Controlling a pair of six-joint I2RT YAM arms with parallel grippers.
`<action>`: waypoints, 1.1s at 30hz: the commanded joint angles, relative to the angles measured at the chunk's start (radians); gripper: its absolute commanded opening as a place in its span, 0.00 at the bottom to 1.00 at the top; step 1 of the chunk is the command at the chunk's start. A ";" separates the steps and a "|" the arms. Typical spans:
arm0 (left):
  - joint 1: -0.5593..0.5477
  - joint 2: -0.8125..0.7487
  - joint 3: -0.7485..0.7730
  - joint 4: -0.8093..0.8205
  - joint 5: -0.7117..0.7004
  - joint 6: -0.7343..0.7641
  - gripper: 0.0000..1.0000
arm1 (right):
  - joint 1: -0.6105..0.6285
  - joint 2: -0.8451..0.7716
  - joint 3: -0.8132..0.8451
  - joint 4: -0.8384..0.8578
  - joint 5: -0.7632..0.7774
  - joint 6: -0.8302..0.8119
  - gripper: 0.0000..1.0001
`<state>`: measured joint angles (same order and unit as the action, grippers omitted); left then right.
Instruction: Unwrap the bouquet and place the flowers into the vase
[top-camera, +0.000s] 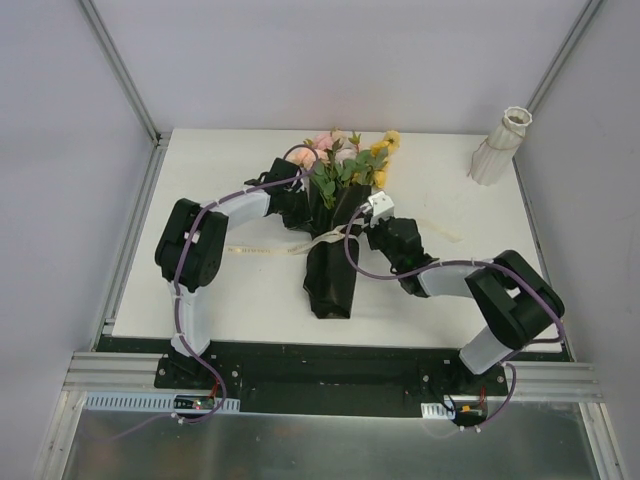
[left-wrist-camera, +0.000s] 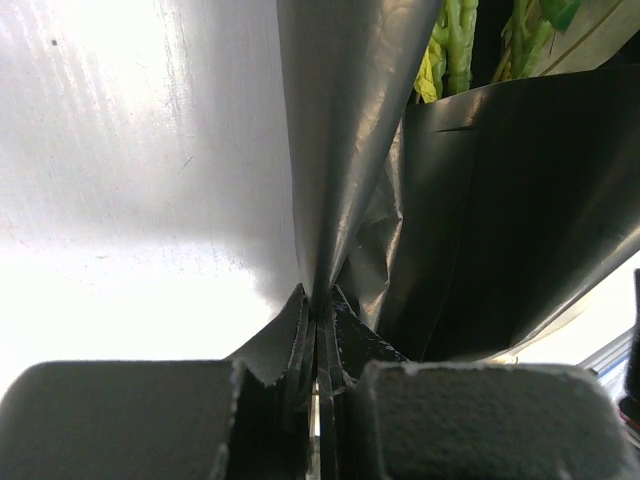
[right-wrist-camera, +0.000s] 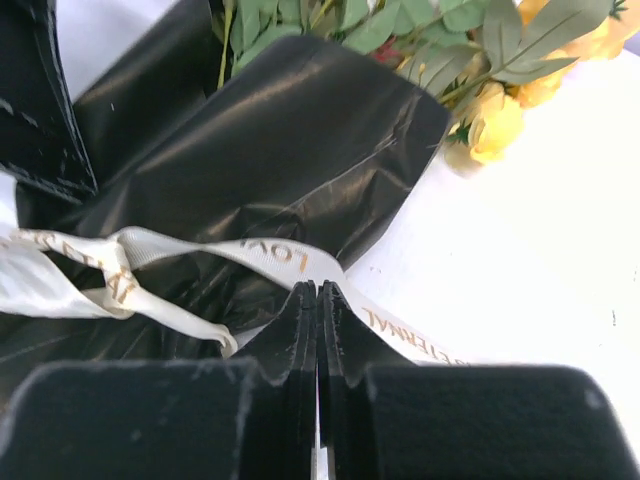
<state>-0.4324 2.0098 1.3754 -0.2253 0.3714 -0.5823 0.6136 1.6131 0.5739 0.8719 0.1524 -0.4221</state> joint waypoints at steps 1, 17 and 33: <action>-0.006 -0.074 -0.015 -0.039 -0.045 0.035 0.00 | -0.003 -0.064 -0.003 0.072 0.031 0.130 0.00; -0.006 -0.056 0.020 -0.039 0.089 0.065 0.00 | -0.173 -0.058 0.118 -0.244 -0.717 0.140 0.44; -0.008 -0.048 0.027 -0.039 0.087 0.073 0.00 | -0.190 0.056 0.261 -0.468 -0.921 -0.036 0.43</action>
<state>-0.4324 1.9926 1.3727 -0.2459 0.4408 -0.5316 0.4267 1.6608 0.7952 0.4465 -0.6750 -0.3889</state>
